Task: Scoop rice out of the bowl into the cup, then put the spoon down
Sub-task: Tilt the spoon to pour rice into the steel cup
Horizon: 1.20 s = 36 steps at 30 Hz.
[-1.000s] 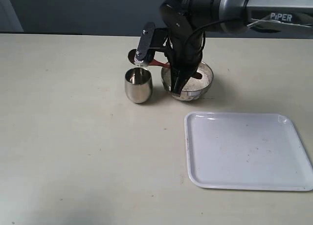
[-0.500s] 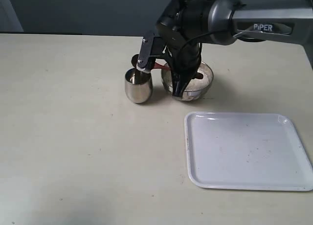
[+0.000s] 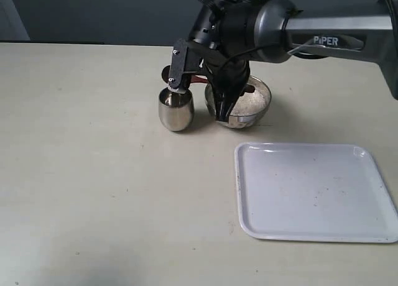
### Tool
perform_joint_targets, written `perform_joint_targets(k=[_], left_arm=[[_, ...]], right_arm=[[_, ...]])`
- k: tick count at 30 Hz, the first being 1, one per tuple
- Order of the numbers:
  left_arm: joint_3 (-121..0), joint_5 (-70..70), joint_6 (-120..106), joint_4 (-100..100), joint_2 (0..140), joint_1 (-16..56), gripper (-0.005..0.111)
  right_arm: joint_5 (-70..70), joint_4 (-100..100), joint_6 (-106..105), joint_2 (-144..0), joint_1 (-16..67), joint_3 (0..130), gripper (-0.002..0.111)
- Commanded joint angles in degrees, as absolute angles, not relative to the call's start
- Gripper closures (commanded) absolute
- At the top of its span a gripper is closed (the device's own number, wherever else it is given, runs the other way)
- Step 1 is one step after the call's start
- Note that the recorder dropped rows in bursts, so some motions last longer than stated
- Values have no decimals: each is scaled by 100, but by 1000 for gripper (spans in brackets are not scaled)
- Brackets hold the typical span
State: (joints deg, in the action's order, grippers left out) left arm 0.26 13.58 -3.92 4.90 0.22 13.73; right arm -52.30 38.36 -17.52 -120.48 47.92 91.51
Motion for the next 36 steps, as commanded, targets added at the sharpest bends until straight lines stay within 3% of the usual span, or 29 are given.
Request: perform_joint_targets(k=[1, 36], left_arm=[[0, 1370, -368, 482, 0, 1387, 106], [0, 1370, -368, 482, 0, 1387, 106]], right_arm=[[-5250, 4015, -1595, -12024, 4811, 9164, 109], [-5380, 5843, 295, -12024, 5317, 8484, 109]])
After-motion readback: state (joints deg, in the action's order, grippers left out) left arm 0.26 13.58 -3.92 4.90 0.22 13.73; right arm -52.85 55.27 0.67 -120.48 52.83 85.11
